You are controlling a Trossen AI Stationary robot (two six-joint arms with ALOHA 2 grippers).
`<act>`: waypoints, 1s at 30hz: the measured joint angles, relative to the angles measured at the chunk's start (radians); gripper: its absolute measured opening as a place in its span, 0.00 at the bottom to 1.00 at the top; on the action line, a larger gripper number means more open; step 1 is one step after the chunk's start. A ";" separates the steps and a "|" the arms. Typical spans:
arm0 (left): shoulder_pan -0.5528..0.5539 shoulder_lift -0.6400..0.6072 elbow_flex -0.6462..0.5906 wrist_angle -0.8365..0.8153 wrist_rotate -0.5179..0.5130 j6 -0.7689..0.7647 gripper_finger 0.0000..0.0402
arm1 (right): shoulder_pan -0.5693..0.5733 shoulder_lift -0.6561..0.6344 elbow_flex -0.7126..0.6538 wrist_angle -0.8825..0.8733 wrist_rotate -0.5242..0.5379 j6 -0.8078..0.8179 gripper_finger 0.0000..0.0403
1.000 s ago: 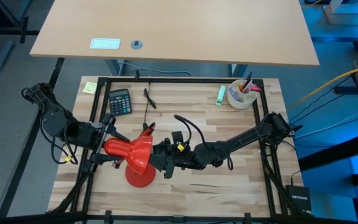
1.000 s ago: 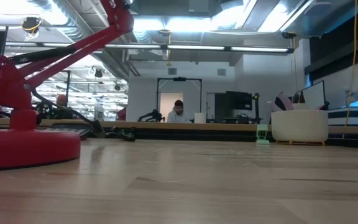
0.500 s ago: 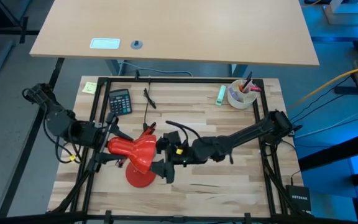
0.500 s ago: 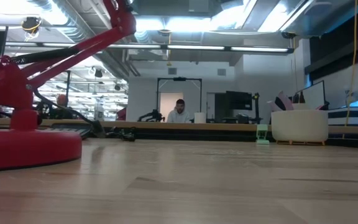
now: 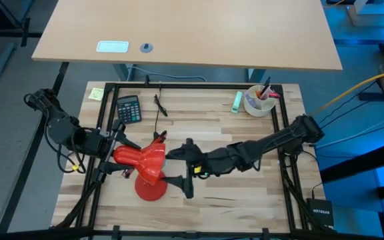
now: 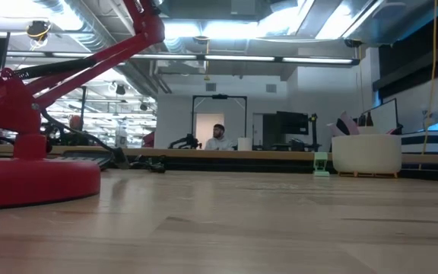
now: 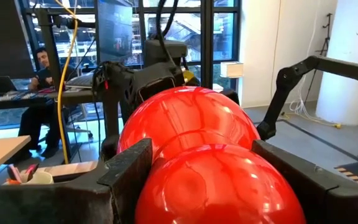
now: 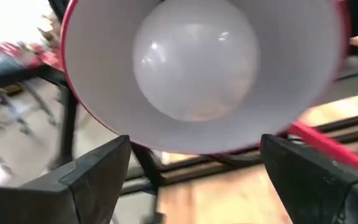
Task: Screw lightbulb
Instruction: Insert the light bulb into the orange desk lamp
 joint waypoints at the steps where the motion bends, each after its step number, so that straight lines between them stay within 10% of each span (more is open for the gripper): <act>1: 0.000 0.000 0.000 0.000 0.000 0.000 0.63 | 0.005 -0.010 0.000 -0.031 0.021 -0.018 0.89; 17: 0.000 -0.002 0.000 0.003 0.006 -0.066 0.63 | 0.084 -0.237 -0.016 -0.636 0.199 -0.315 0.89; 30: 0.000 -0.025 0.001 -0.011 0.256 -0.159 0.63 | 0.006 -0.364 -0.531 0.029 -0.244 -0.584 0.89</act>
